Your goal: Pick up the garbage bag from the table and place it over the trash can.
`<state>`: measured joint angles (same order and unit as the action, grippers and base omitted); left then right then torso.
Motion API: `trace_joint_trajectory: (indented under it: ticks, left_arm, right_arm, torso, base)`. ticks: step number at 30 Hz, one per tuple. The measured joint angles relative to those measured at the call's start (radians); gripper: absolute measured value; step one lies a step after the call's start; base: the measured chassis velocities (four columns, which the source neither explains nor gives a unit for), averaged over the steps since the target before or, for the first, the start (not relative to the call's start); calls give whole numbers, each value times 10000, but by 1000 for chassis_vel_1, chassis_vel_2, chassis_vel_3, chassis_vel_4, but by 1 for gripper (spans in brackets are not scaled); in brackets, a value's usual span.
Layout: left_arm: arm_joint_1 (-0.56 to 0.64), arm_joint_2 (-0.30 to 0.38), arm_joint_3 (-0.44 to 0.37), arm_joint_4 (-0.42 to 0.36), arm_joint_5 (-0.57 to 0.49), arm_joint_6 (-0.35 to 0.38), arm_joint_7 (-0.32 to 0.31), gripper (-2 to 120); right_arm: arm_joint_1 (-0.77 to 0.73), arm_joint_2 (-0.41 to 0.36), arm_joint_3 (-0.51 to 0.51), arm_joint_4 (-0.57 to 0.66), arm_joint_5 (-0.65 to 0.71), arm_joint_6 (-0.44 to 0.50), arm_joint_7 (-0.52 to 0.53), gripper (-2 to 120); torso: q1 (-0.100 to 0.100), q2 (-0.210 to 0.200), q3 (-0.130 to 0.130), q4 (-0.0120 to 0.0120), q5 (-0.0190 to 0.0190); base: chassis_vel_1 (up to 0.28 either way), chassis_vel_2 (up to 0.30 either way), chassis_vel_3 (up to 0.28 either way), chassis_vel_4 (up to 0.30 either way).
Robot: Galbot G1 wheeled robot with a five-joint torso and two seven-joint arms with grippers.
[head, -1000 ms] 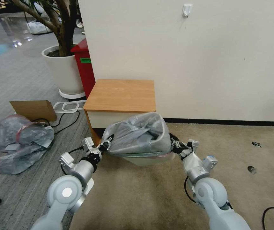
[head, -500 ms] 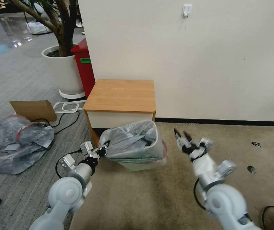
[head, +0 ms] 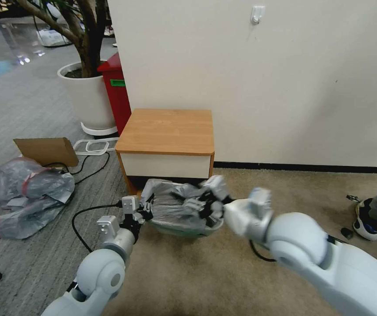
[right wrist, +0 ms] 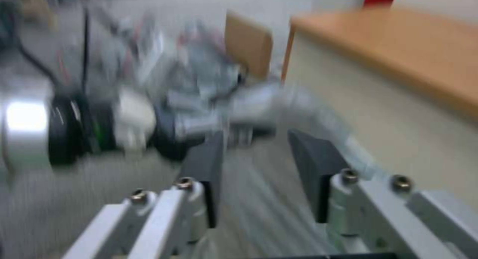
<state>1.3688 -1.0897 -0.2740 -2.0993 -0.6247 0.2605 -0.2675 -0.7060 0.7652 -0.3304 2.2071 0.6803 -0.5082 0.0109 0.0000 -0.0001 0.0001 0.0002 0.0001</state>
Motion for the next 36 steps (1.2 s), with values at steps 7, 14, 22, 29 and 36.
trace_joint_trajectory:
  ticks: [7,14,22,29,36]
  left_arm:
    - [0,9,38,-152,878,-206,314,7]
    - [112,-49,120,-414,1196,-232,419,7]
    - [142,-88,135,-731,1327,-228,479,7]
    - [304,-209,125,-897,1584,-229,603,7]
    - [357,-168,59,-1141,1616,-212,729,7]
  right_arm:
    - [912,-68,-690,-98,-27,-1800,467,11]
    - [1616,467,-1703,-713,-425,-2087,1192,0]
    - [2202,987,-2589,-2041,-74,-2068,1884,0]
    - [2425,1167,-2843,-2584,172,-2040,2362,0]
    - [2832,1398,-3398,-3071,94,-2018,2481,0]
  torso:
    - [0,0,0,-3,-2]
    - [0,0,0,-2,-1]
    - [0,0,0,-2,-1]
    - [0,0,0,-2,-1]
    - [0,0,0,-2,-1]
  base:
    - [0,0,0,0]
    - [0,0,0,0]
    - [0,0,0,0]
    - [0,0,0,0]
    - [0,0,0,0]
